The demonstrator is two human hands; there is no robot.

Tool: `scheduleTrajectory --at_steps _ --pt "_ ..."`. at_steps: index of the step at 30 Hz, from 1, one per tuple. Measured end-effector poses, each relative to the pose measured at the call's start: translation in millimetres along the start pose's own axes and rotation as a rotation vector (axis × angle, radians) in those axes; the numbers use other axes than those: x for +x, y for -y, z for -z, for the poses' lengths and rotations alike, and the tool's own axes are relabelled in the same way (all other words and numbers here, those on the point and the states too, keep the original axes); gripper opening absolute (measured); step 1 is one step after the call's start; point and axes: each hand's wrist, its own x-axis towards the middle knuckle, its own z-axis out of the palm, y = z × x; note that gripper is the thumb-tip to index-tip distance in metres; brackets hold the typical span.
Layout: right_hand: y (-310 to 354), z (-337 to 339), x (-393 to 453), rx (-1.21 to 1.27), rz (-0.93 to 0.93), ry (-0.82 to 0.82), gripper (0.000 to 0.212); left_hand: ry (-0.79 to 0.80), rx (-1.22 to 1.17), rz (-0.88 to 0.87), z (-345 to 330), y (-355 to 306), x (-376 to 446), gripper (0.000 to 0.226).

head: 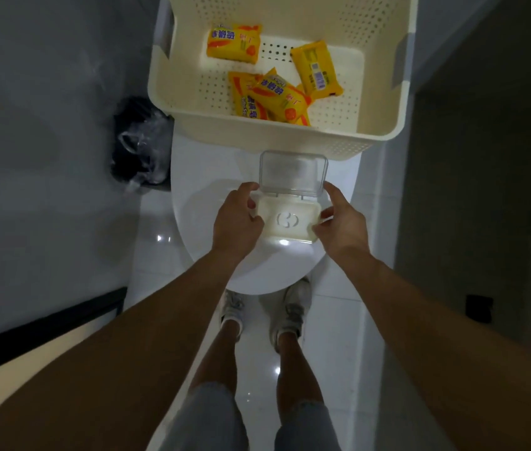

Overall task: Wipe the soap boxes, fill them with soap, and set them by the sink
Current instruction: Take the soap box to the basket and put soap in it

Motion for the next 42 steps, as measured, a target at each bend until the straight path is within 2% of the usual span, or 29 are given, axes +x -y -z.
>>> scheduleTrajectory --at_steps 9,18,23,27,30,32,36,42 --pt "7.2 0.2 16.7 -0.07 0.028 -0.029 0.076 -0.041 0.001 -0.038 -1.9 -4.7 15.4 0.058" --pt "24.2 29.0 -2.2 -0.018 -0.062 0.013 0.08 -0.043 0.016 -0.03 27.4 -14.0 12.0 0.052" --pt "43.8 77.7 -29.0 0.008 -0.075 -0.112 0.047 -0.138 0.091 -0.165 77.3 -40.5 -1.1 0.026" --pt "68.4 117.6 -43.4 0.026 -0.014 -0.299 0.015 -0.242 0.157 -0.337 120.7 -76.2 -6.9 0.011" --pt "100.8 137.4 -40.3 0.052 0.124 -0.393 0.012 -0.3 0.167 -0.445 147.8 -106.1 4.9 0.01" --pt "125.8 143.9 -26.0 0.057 0.212 -0.386 0.013 -0.297 0.17 -0.471 158.7 -121.1 25.4 0.011" --pt "164.0 133.4 27.5 0.022 0.205 -0.28 0.014 -0.161 0.231 -0.337 157.5 -131.5 87.7 0.024" --pt "170.2 89.5 104.9 0.091 -0.064 -0.031 0.018 0.047 0.293 -0.08 119.4 -118.9 169.8 0.036"
